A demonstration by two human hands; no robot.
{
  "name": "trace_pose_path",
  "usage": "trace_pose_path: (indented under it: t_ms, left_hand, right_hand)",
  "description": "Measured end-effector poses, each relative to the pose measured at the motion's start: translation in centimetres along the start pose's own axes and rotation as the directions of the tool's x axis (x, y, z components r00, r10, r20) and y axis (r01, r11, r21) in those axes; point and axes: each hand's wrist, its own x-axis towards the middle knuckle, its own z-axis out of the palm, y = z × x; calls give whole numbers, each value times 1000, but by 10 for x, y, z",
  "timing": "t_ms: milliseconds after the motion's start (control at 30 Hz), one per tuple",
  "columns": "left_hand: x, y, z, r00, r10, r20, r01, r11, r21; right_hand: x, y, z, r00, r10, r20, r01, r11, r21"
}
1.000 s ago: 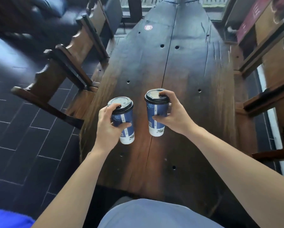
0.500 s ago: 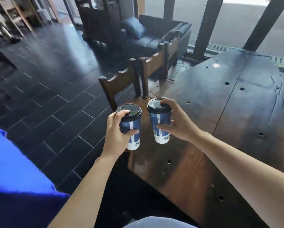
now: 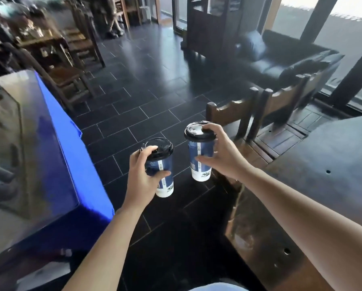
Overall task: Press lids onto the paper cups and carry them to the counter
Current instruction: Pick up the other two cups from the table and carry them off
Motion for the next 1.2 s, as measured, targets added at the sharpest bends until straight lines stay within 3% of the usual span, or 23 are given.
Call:
trace_pose_path:
  t_ms: [333, 667, 1200]
  left_hand:
    - [106, -77, -23, 985, -113, -127, 120, 992, 49]
    - [235, -144, -58, 923, -250, -293, 281, 957, 68]
    - [410, -292, -214, 860, -315, -401, 327, 944, -41]
  right_hand:
    - [152, 27, 73, 990, -51, 132, 50, 999, 13]
    - [324, 35, 130, 950, -85, 300, 71, 996, 58]
    - [567, -26, 333, 890, -147, 431, 123, 989, 82]
